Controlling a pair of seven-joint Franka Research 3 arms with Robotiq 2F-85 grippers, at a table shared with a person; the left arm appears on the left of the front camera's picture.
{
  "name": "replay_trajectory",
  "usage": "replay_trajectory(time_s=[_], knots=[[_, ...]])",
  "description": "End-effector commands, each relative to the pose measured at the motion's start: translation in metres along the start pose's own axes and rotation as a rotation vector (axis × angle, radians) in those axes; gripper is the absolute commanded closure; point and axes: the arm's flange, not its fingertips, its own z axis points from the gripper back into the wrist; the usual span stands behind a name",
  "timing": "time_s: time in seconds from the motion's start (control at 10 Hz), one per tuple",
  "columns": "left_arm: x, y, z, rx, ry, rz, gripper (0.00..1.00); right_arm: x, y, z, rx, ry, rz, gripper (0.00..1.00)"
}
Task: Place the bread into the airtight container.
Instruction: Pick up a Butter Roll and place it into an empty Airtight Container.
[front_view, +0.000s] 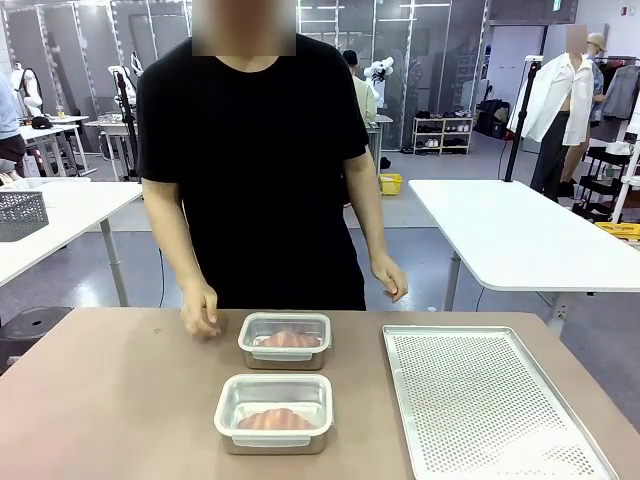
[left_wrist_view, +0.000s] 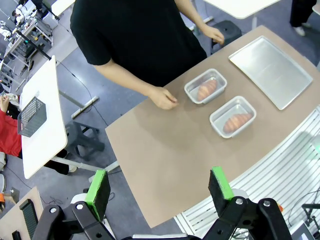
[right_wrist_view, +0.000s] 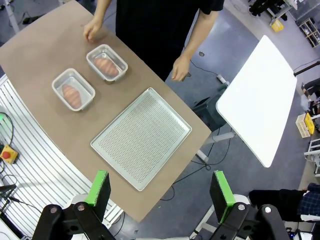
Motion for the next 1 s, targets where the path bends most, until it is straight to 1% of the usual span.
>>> replay_trajectory(time_s=[0.0, 0.9], knots=[[-0.0027, -0.0055, 0.0091, -0.001, -0.022, -0.002, 0.0, -0.0002, -0.0002, -0.0003, -0.012, 0.008, 0.008, 0.0], [-0.0027, -0.0055, 0.0091, -0.001, -0.022, -0.002, 0.0, -0.0002, -0.0002, -0.0003, -0.012, 0.008, 0.008, 0.0]])
